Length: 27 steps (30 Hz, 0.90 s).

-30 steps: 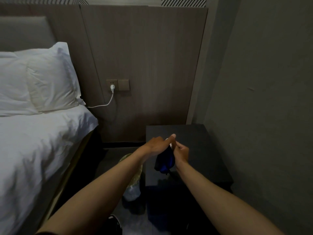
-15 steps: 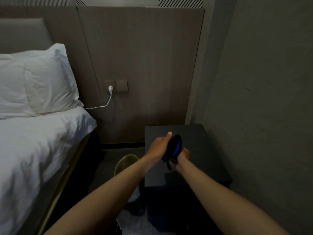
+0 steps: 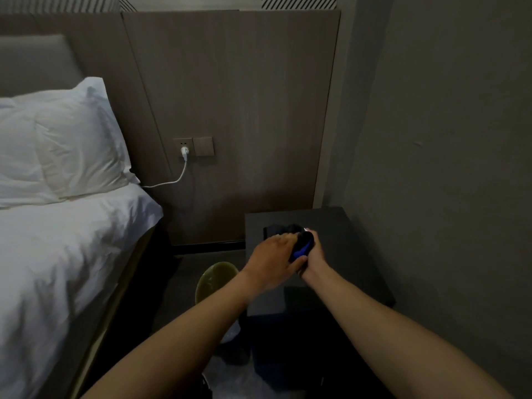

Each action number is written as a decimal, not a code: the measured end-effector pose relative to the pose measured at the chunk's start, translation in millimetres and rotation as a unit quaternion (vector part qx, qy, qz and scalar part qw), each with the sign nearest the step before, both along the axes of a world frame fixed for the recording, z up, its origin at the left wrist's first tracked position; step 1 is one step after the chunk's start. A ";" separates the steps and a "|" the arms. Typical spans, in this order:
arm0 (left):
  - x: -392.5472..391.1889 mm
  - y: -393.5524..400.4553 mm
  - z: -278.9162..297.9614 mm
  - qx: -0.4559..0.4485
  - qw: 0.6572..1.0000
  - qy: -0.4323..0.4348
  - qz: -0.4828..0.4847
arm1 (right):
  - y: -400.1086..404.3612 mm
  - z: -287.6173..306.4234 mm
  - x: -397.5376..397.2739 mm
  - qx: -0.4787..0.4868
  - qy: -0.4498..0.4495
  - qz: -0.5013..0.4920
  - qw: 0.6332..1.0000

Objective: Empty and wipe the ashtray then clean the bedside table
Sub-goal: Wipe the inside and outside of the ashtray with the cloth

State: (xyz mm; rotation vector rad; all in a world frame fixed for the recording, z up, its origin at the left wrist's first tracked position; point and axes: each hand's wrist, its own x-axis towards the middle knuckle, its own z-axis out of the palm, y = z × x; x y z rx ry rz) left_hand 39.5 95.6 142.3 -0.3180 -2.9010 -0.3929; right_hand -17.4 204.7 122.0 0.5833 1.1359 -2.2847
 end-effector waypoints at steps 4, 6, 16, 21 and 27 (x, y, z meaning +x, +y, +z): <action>-0.2 1.0 0.2 -0.035 0.999 0.002 0.023 | 1.3 -0.9 2.6 -0.021 -0.018 -0.020 0.999; 1.5 5.6 -0.3 -0.034 0.999 0.004 0.041 | 1.8 -2.3 2.2 -0.011 -0.019 -0.014 1.000; 19.7 11.2 -13.8 -0.001 0.996 0.092 0.003 | 1.7 -2.3 -6.1 0.083 0.049 0.009 0.995; 15.2 10.3 -9.3 0.037 0.997 0.063 -0.028 | 2.6 -1.7 -4.1 0.049 0.036 -0.015 0.998; 11.3 0.6 4.8 0.080 0.991 0.003 -0.110 | 1.3 5.7 0.4 0.053 0.050 -0.010 0.997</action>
